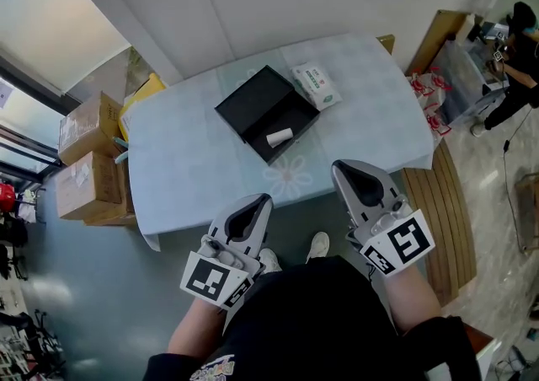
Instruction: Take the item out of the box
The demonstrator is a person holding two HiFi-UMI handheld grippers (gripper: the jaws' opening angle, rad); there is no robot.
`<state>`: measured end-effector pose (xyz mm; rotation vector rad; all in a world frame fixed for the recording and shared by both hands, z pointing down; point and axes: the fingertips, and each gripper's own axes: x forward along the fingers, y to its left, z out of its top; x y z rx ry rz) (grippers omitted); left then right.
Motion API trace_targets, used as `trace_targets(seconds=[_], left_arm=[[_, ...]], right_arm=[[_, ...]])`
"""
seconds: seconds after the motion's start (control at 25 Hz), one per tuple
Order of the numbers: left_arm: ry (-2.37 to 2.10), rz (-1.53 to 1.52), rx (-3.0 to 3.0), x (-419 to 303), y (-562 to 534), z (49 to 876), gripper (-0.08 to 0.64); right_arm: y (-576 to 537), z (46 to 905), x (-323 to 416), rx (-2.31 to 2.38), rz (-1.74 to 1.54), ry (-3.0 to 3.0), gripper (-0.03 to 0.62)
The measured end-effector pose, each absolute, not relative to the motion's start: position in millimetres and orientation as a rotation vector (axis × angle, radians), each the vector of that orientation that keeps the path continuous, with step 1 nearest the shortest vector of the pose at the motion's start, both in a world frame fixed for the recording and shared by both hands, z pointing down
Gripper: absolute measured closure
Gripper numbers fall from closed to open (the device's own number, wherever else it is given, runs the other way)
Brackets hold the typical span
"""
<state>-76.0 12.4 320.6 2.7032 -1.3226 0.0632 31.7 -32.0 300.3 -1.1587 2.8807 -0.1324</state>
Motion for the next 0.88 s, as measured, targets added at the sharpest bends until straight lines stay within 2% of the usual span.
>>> trace_targets(seconds=[0.88], left_arm=[[-1.473, 0.108, 2.662, -36, -4, 324, 0.551]], right_arm=[[-55, 296, 57, -0.98, -0.111, 2.917, 0.583]])
